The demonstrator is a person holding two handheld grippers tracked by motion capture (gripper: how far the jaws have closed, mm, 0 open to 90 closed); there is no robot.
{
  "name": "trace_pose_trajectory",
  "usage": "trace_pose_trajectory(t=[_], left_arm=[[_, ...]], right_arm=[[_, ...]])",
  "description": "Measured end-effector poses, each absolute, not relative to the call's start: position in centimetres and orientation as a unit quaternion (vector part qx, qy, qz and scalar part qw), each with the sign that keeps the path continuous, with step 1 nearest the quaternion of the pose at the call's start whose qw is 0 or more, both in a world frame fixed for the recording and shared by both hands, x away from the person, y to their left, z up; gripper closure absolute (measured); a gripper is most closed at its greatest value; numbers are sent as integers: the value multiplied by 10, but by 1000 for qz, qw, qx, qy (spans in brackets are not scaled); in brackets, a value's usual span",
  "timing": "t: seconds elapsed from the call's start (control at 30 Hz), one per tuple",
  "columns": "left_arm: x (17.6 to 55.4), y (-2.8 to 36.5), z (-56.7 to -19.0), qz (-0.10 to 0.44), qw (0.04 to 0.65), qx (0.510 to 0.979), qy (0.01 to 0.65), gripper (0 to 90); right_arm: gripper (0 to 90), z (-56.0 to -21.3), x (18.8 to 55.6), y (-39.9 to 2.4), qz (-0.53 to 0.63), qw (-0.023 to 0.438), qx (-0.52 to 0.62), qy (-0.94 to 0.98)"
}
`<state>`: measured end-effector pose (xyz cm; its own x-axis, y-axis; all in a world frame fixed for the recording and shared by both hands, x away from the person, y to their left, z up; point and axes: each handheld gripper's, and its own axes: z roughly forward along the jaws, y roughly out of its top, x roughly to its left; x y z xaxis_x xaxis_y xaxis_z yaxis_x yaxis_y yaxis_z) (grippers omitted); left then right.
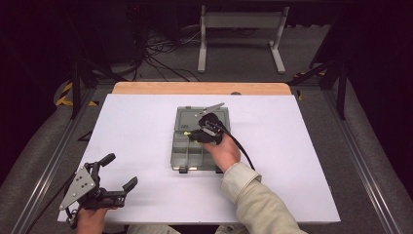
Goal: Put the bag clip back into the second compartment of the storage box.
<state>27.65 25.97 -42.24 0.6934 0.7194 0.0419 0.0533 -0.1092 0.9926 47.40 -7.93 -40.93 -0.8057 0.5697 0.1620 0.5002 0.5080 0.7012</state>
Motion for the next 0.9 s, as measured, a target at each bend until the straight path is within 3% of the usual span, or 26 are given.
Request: trace_pose_trajectory(t=[0.6,0.77,0.9], left_arm=[[276,260,-422,273,606,693,279,1],[276,260,-422,273,605,694,279,1],[276,260,-422,274,605,694,278,1]], right_arm=[[723,-410,474,-84,385,46,328,861],[625,-401,470,-85,389,64,316,863],[469,-388,462,-89,397,88,308,860]])
